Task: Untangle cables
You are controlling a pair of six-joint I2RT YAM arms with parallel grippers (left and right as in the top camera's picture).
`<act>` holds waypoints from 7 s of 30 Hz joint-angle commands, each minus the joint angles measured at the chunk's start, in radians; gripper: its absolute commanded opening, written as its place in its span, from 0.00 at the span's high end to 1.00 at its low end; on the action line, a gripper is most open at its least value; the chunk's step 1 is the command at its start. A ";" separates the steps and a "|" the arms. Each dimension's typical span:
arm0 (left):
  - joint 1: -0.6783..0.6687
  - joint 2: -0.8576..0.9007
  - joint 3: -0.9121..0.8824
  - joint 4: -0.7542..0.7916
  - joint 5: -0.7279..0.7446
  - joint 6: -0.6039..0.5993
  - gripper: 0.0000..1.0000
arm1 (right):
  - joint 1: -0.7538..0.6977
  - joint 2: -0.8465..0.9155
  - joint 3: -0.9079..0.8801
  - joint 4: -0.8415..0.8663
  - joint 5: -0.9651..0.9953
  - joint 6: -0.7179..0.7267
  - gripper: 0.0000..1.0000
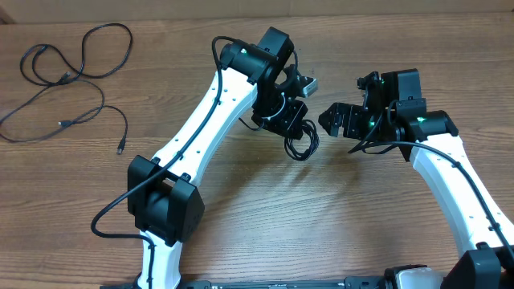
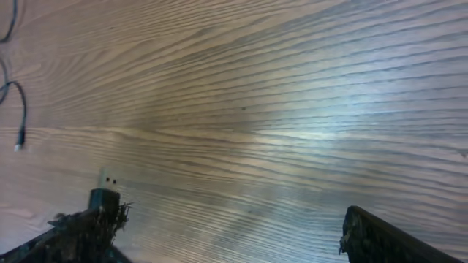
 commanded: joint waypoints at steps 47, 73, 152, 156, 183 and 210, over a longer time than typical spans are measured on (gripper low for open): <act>-0.024 -0.012 -0.004 -0.060 0.199 0.167 0.96 | -0.005 0.003 0.000 -0.020 -0.072 -0.135 0.00; -0.018 -0.012 -0.004 -0.001 -0.254 -0.257 0.96 | -0.005 0.005 -0.002 -0.079 0.074 0.092 0.00; -0.042 0.035 -0.004 0.130 -0.303 -0.406 0.45 | 0.039 0.183 -0.078 -0.058 0.043 0.202 0.26; -0.041 0.035 -0.004 0.121 -0.303 -0.406 0.45 | 0.046 0.235 -0.078 -0.045 0.047 0.203 0.31; 0.071 0.035 -0.004 0.090 0.148 -0.200 0.51 | 0.043 0.034 0.046 -0.071 -0.656 0.044 0.96; 0.072 0.035 -0.004 -0.055 -0.487 -0.356 0.81 | -0.184 0.004 0.046 -0.013 -0.544 0.111 0.96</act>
